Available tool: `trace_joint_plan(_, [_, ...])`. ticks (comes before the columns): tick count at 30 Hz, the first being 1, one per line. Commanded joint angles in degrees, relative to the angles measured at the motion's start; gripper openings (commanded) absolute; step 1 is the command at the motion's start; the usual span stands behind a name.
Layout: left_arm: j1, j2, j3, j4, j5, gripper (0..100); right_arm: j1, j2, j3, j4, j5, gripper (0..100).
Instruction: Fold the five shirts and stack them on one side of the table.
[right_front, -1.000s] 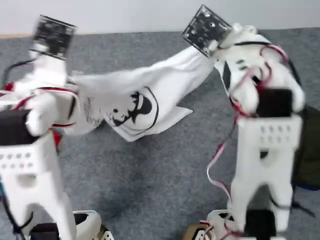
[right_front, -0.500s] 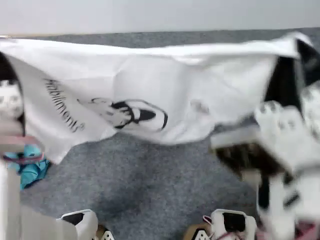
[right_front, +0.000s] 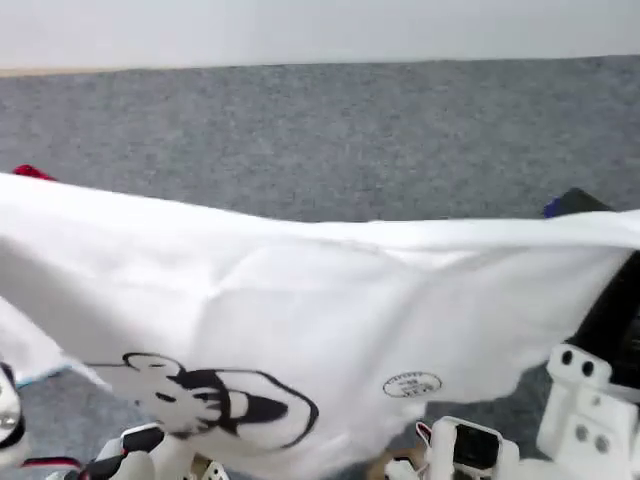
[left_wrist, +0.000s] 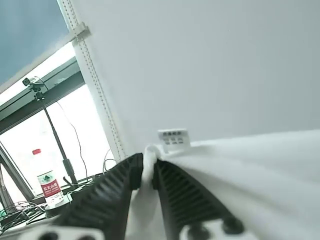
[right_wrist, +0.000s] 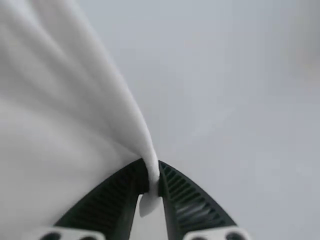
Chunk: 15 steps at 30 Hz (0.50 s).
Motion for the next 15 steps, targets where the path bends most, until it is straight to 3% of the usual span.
trace_joint_plan(1, [-0.26,0.44,2.07,1.41,-1.32,1,0.92,1.45,-0.09,-0.92,1.05,1.1])
trace_joint_plan(11, [-0.26,0.44,5.41,1.41,-1.32,1,1.01,2.33,-0.44,-2.24,3.25,1.1])
trace_joint_plan(15, [-0.18,0.53,6.9,1.41,-1.32,1,1.01,3.03,-0.26,-9.27,5.98,1.1])
